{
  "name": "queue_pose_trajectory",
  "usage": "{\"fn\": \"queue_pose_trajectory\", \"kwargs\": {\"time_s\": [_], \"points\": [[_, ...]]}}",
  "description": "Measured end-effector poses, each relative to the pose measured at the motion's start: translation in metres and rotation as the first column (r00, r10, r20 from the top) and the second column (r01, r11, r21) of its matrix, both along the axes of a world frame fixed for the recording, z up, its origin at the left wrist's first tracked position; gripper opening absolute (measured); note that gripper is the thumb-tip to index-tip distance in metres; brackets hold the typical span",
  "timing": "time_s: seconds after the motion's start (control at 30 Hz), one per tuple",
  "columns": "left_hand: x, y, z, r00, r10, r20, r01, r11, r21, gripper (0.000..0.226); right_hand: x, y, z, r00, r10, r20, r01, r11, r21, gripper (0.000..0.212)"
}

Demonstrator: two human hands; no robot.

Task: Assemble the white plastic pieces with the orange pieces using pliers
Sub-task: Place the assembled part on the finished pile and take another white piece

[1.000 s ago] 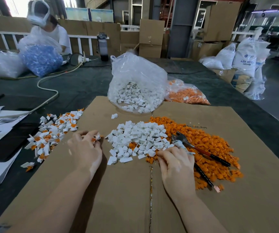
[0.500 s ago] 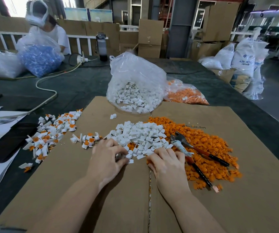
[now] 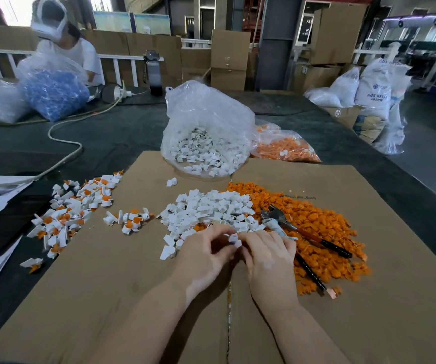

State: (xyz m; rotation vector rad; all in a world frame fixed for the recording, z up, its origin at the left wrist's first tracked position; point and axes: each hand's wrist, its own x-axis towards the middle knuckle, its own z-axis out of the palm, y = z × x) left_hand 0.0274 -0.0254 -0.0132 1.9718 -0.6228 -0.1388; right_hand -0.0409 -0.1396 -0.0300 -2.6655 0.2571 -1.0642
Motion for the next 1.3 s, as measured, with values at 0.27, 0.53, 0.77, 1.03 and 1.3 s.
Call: {"fn": "queue_pose_trajectory", "kwargs": {"time_s": [0.27, 0.53, 0.77, 1.03, 1.3], "points": [[-0.007, -0.013, -0.011, 0.996, 0.000, 0.091, -0.005, 0.998, 0.060, 0.034, -0.001, -0.003, 0.001, 0.997, -0.001, 0.078, -0.009, 0.991, 0.133, 0.010], [-0.011, -0.011, -0.006, 0.993, 0.102, -0.065, -0.111, 0.982, -0.154, 0.021, -0.002, -0.002, 0.003, 0.996, -0.009, 0.086, -0.015, 0.962, 0.273, 0.014], [-0.011, -0.010, -0.008, 0.982, 0.137, -0.132, -0.162, 0.967, -0.198, 0.018, -0.004, -0.003, 0.002, 0.994, 0.002, 0.111, -0.029, 0.969, 0.247, 0.018], [-0.012, -0.008, -0.005, 0.980, 0.113, -0.161, -0.149, 0.960, -0.236, 0.013, -0.004, -0.004, 0.001, 0.995, 0.037, 0.088, -0.061, 0.956, 0.288, 0.014], [-0.009, -0.009, -0.008, 0.969, 0.149, -0.197, -0.196, 0.950, -0.245, 0.012, -0.005, -0.003, 0.003, 0.997, 0.049, 0.067, -0.069, 0.939, 0.338, 0.011]]}}
